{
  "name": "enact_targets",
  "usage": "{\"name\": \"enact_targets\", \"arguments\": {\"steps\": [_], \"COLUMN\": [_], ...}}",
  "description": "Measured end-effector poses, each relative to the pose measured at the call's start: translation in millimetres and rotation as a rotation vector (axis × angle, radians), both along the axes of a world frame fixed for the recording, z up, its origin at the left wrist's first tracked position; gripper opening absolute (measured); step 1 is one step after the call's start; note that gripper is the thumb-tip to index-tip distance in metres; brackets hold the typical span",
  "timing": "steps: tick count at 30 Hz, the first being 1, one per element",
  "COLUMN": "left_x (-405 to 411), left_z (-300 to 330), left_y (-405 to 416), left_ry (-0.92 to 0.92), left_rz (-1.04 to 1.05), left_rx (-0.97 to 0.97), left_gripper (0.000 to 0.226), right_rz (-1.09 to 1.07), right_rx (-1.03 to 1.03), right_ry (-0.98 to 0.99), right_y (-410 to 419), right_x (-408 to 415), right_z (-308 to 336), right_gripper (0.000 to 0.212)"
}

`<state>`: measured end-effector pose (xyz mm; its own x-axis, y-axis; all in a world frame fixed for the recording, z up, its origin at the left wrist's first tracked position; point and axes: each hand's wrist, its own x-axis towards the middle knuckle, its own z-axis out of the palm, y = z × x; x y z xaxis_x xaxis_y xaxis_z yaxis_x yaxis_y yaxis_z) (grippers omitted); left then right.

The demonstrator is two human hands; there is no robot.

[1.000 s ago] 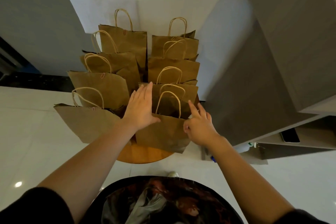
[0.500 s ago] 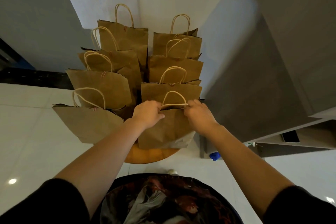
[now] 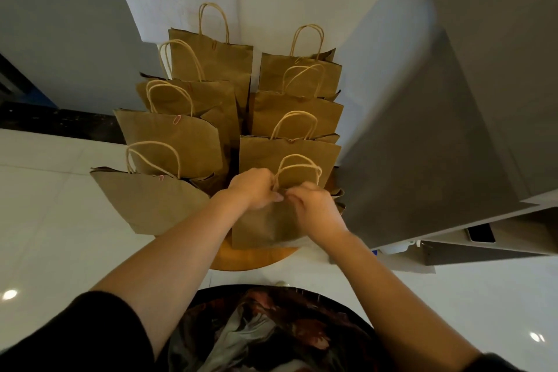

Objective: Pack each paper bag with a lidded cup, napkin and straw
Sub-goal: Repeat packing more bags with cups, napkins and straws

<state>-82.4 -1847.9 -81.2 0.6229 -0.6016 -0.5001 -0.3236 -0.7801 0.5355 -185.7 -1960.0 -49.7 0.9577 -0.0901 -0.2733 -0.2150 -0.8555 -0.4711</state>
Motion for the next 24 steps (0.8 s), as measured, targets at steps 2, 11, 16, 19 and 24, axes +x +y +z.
{"name": "enact_targets", "arguments": {"steps": [2, 11, 16, 19, 24], "left_x": [-3.4, -12.4, -13.0, -13.6, -17.3], "left_z": [6.1, 6.8, 3.3, 2.9, 3.7], "left_y": [-0.6, -1.7, -0.8, 0.8, 0.6], "left_ry": [-0.051, -0.081, -0.065, -0.075, -0.118], "left_rz": [-0.083, -0.111, -0.116, -0.119, -0.127], "left_rx": [0.006, -0.068, -0.089, -0.084, -0.065], "left_gripper": [0.02, 0.018, 0.016, 0.02, 0.022], "right_rz": [0.013, 0.007, -0.026, 0.094, 0.141], "right_rx": [-0.029, -0.043, -0.065, -0.164, -0.178], "right_ry": [-0.047, 0.009, -0.03, 0.019, 0.087], "right_y": [-6.9, -23.6, -23.3, -22.5, -22.3], "right_x": [8.5, 22.8, 23.8, 24.0, 27.0], "right_z": [0.8, 3.3, 7.6, 7.7, 10.2], "right_gripper": [0.026, 0.027, 0.019, 0.02, 0.022]}}
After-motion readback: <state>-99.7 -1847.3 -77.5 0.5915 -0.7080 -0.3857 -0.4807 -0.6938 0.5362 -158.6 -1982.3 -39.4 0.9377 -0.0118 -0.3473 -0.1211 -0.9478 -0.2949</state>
